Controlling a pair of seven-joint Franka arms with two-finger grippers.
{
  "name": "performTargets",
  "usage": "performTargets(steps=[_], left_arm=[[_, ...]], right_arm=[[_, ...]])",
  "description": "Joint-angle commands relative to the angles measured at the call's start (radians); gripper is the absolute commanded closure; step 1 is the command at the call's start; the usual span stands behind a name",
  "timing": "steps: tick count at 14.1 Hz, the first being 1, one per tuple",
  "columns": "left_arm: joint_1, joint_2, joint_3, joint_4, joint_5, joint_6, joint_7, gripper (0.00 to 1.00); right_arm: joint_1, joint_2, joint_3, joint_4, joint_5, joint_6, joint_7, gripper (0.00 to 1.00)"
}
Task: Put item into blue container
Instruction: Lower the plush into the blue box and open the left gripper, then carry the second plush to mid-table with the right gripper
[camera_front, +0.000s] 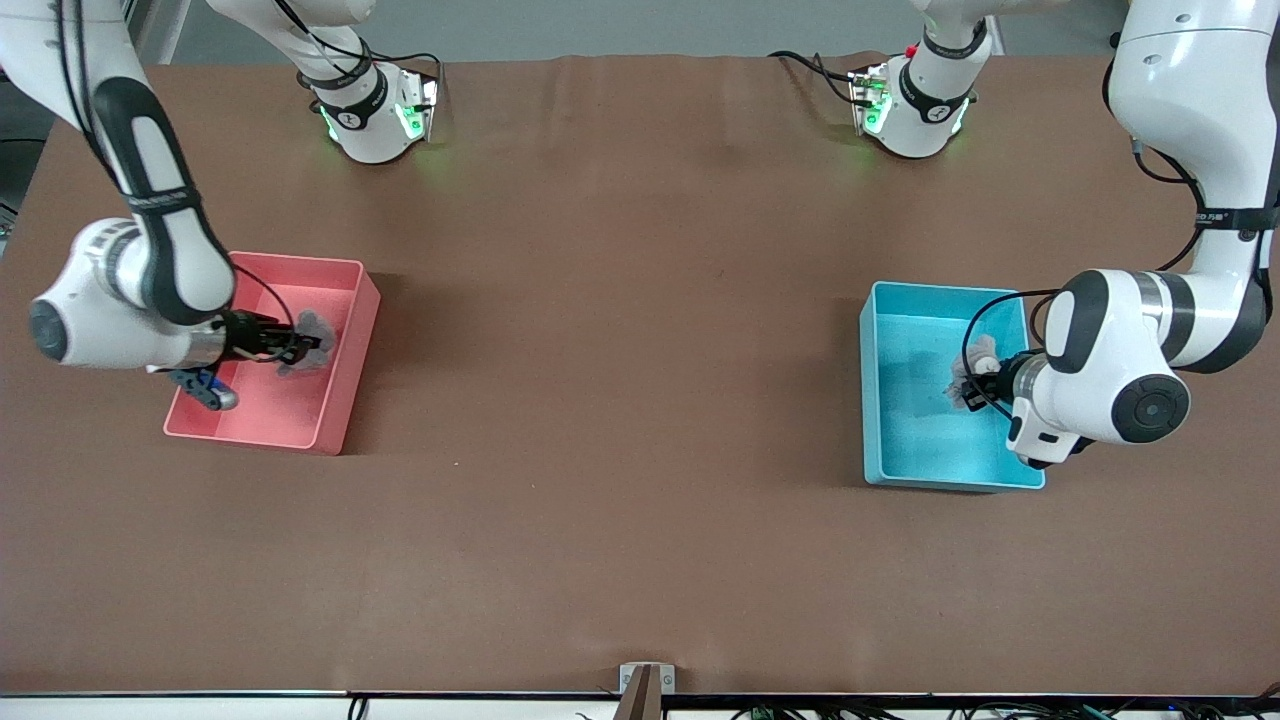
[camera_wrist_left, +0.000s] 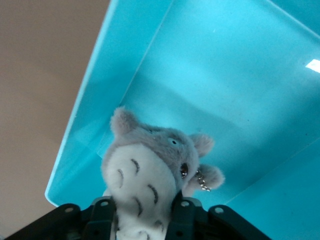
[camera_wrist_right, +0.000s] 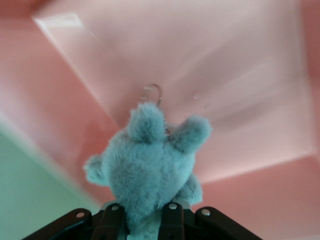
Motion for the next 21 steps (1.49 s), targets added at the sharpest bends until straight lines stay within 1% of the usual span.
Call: performTargets(steps=[1, 3, 5, 7, 9, 11, 13, 15, 17, 18, 19, 21], left_arm=[[-0.008, -0.014, -0.01, -0.02, -0.014, -0.002, -0.018, 0.0], [-0.012, -0.02, -0.013, -0.019, -0.052, -0.005, -0.062, 0.0], [-0.011, -0.021, -0.042, -0.014, -0.054, -0.006, -0.105, 0.0], [-0.011, -0.023, -0.054, -0.007, -0.054, -0.006, -0.121, 0.0], [-0.012, -0.024, -0.068, 0.016, -0.055, -0.011, -0.13, 0.0], [-0.014, -0.024, -0.095, 0.055, -0.054, -0.014, -0.145, 0.0], [-0.02, -0.021, -0.123, 0.1, -0.054, -0.013, -0.151, 0.0], [-0.038, -0.011, -0.154, 0.156, -0.054, -0.011, -0.174, 0.0], [-0.077, 0.012, -0.154, 0.196, -0.055, -0.011, -0.263, 0.0], [-0.093, 0.023, -0.154, 0.208, -0.055, -0.005, -0.315, 0.0], [-0.115, 0.037, -0.155, 0.223, -0.057, -0.002, -0.372, 0.0], [-0.165, 0.06, -0.155, 0.227, -0.058, 0.036, -0.461, 0.0]], right_arm=[[0.017, -0.018, -0.001, 0.198, -0.044, -0.202, 0.102, 0.96], [0.098, -0.053, 0.0, 0.241, -0.044, -0.231, 0.213, 0.96], [0.215, -0.064, 0.0, 0.252, -0.041, -0.214, 0.392, 0.96], [0.345, -0.058, 0.002, 0.247, -0.035, -0.142, 0.591, 0.96], [0.497, -0.047, 0.002, 0.247, -0.035, -0.033, 0.818, 0.97], [0.626, 0.006, 0.002, 0.25, -0.035, 0.108, 1.01, 0.97], [0.744, 0.088, 0.0, 0.256, -0.038, 0.269, 1.185, 0.97], [0.816, 0.189, 0.0, 0.307, -0.044, 0.378, 1.316, 0.96], [0.873, 0.295, -0.003, 0.388, -0.046, 0.429, 1.419, 0.96], [0.893, 0.338, -0.006, 0.425, -0.047, 0.434, 1.453, 0.96], [0.914, 0.365, -0.009, 0.436, -0.053, 0.441, 1.468, 0.96], [0.928, 0.396, -0.008, 0.431, -0.104, 0.489, 1.508, 0.96]])
